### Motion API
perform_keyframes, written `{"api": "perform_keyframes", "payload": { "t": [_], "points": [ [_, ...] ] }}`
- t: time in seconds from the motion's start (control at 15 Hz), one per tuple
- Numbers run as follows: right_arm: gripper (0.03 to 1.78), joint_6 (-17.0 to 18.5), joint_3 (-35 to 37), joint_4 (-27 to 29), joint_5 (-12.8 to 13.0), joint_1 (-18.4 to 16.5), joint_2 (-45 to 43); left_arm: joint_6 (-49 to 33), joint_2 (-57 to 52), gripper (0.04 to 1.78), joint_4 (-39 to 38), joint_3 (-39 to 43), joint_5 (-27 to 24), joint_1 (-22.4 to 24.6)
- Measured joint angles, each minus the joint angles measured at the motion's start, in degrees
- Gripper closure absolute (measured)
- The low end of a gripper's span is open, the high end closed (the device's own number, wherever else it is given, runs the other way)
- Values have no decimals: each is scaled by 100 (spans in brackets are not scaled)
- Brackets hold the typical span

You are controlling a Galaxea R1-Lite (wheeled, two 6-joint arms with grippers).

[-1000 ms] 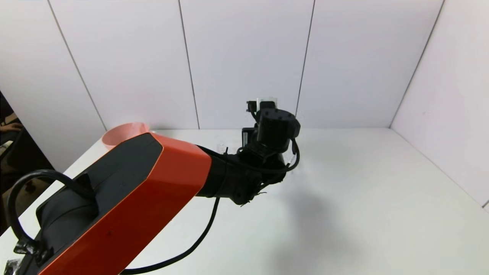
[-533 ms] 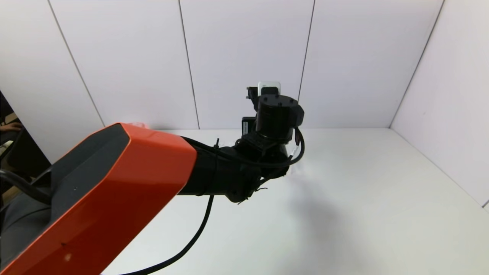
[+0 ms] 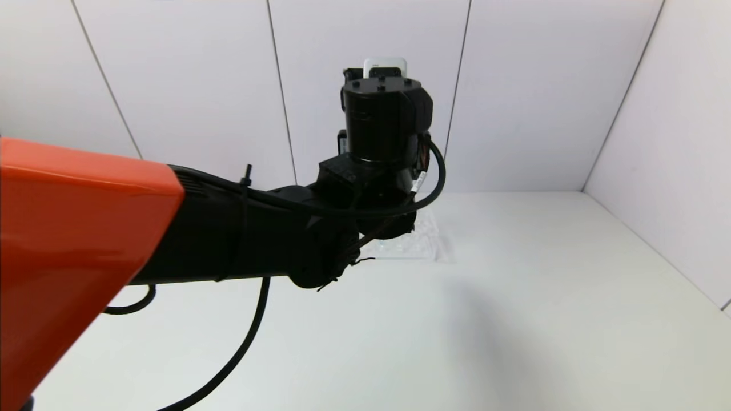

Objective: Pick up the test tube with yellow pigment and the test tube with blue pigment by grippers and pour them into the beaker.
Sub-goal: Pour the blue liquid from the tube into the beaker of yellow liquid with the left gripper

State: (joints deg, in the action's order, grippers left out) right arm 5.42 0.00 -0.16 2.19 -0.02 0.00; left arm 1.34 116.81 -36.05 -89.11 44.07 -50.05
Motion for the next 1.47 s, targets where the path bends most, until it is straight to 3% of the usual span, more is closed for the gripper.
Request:
{"api": "perform_keyframes", "payload": {
  "t": [0.27, 0.47, 0.93, 1.47],
  "points": [
    [4, 0, 0, 0, 0, 2, 0, 193, -617, 138, 375, 77, -83, 179],
    [4, 0, 0, 0, 0, 2, 0, 196, -986, 138, 724, 111, -422, 689],
    [4, 0, 0, 0, -2, 2, 0, 155, -1497, 138, 827, 562, -2026, 2395],
    [4, 0, 0, 0, -2, 2, 0, 185, -1736, 138, 807, 1153, -4267, 4742]
  ]
}}
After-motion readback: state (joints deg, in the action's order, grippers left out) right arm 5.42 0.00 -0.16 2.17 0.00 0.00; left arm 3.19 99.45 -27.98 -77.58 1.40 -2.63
